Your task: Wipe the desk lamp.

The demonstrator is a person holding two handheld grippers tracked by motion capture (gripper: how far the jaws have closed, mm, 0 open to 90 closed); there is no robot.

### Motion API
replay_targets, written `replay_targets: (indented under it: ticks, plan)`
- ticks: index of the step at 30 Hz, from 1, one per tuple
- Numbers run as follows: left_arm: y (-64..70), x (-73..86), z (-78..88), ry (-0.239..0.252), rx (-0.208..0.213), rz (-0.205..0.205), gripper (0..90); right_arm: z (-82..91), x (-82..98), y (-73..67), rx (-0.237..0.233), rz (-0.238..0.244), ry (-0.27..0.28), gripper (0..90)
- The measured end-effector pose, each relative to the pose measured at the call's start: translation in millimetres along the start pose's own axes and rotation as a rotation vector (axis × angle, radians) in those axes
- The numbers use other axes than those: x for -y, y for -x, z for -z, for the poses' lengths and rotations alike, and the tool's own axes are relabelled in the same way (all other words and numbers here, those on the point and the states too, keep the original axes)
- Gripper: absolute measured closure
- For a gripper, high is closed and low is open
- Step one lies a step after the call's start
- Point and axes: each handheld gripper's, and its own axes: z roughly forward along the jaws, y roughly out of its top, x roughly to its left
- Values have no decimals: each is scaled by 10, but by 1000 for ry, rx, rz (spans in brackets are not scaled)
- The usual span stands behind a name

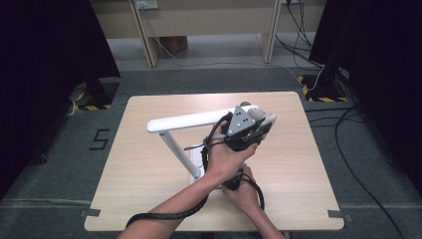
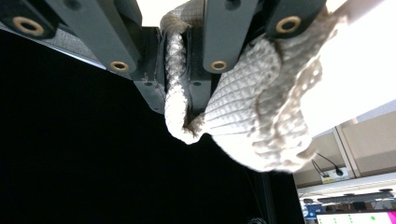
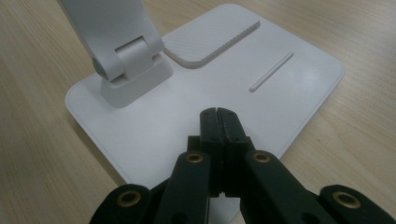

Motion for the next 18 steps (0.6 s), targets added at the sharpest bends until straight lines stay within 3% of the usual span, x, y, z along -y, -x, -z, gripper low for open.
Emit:
replay_targets:
  ticks: [18]
  plan:
    - [-59, 114, 68, -4, -51, 1, 803, 0, 0, 0, 1, 4, 0, 900]
